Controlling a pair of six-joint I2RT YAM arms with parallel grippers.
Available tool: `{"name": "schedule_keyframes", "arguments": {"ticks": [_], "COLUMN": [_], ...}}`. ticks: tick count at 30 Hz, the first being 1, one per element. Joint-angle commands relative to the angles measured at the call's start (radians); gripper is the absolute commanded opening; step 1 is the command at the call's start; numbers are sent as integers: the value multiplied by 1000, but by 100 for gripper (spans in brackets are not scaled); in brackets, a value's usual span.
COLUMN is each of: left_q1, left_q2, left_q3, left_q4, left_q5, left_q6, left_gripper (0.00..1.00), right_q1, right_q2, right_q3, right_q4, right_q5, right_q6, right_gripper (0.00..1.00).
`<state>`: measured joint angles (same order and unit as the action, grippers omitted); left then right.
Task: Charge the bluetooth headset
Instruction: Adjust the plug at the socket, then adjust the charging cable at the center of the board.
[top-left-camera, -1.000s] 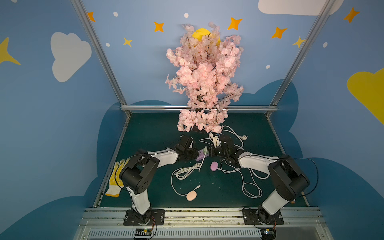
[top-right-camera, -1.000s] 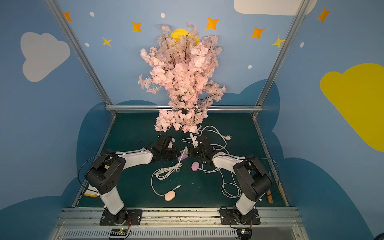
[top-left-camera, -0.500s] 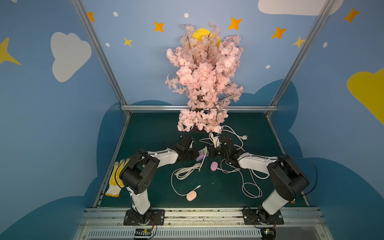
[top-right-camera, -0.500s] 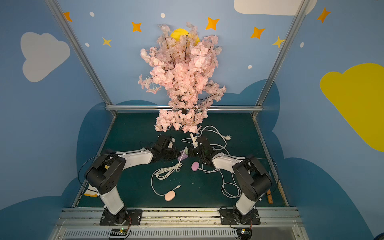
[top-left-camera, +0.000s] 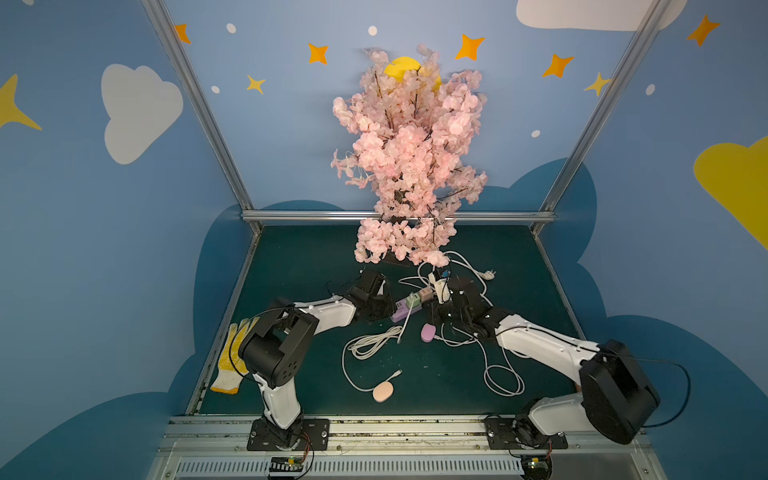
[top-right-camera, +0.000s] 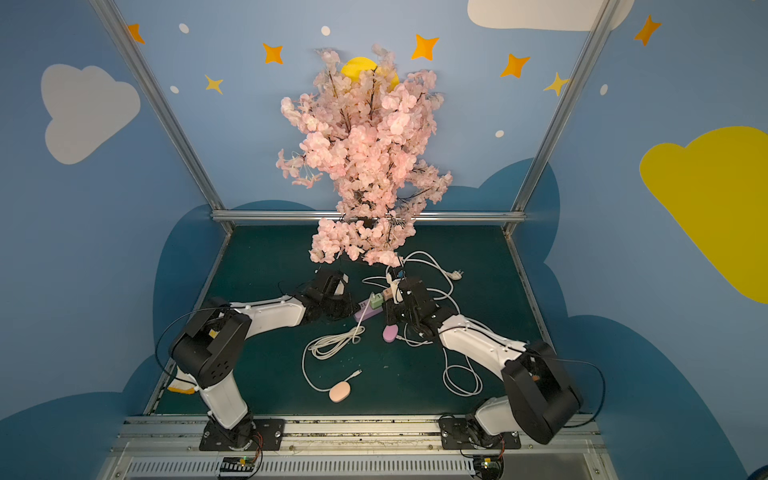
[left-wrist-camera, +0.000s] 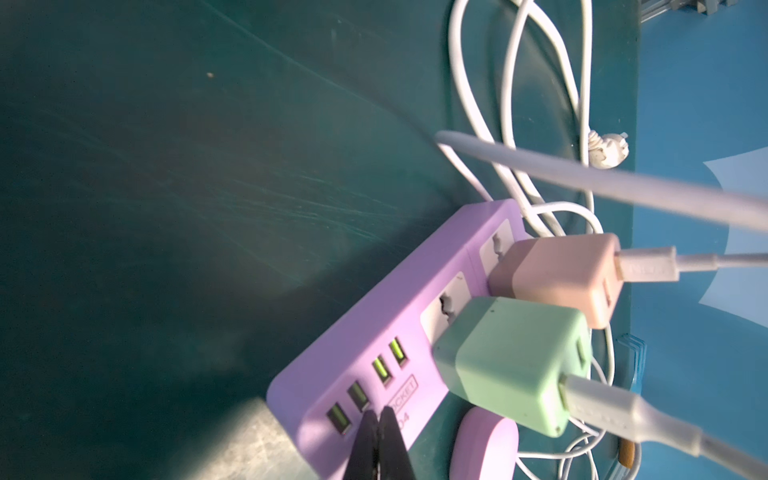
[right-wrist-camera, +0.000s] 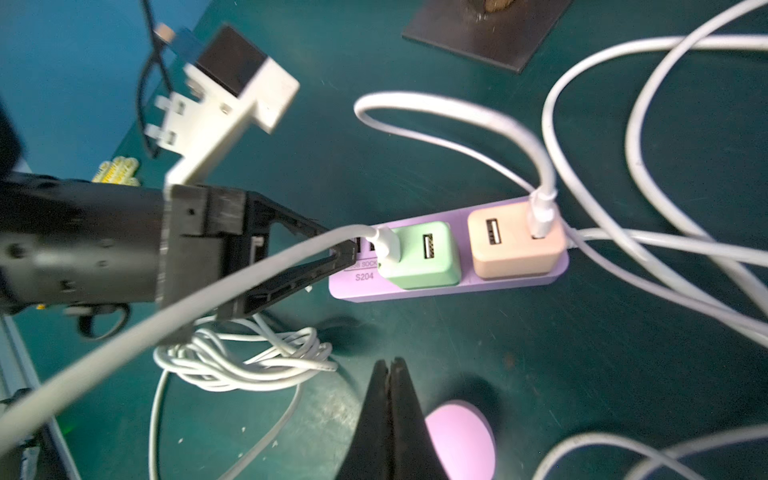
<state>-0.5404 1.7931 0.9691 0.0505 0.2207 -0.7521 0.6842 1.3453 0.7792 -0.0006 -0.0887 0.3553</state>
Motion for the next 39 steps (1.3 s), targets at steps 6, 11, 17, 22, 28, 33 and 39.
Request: {"name": "schedule_keyframes", "arguments": {"ticks": [6, 11, 17, 22, 28, 33, 39], "left_q1": [61, 95, 146, 178, 206, 234, 283], "left_q2": [-181, -348, -532, -709, -849, -908, -957], "left_q3": [25, -16, -107, -242, -305, -322, -362], "left_q4": [-145, -233, -325, -339, -410, -440, -444], "left_q5": [-61, -127, -174, -212, -237, -234, -194], "left_q6": [69, 93, 89, 38, 25, 14, 10], "left_gripper": [31, 50, 60, 67, 76, 79, 79], "right_q1": [100, 268, 522, 665, 715, 716, 681], "right_q2": [-245, -377, -377, -222, 66, 288, 331], "right_q3": [-59, -86, -26, 0, 150, 355, 402], "right_q4": [-339, -519, -708, -631, -580, -598, -583], "right_q5": [90, 197, 246, 287, 323, 226, 179], "right_q6": [-70, -121, -207, -287, -420, -534, -592], "right_gripper": [0, 0, 8, 7, 15, 20, 15]}}
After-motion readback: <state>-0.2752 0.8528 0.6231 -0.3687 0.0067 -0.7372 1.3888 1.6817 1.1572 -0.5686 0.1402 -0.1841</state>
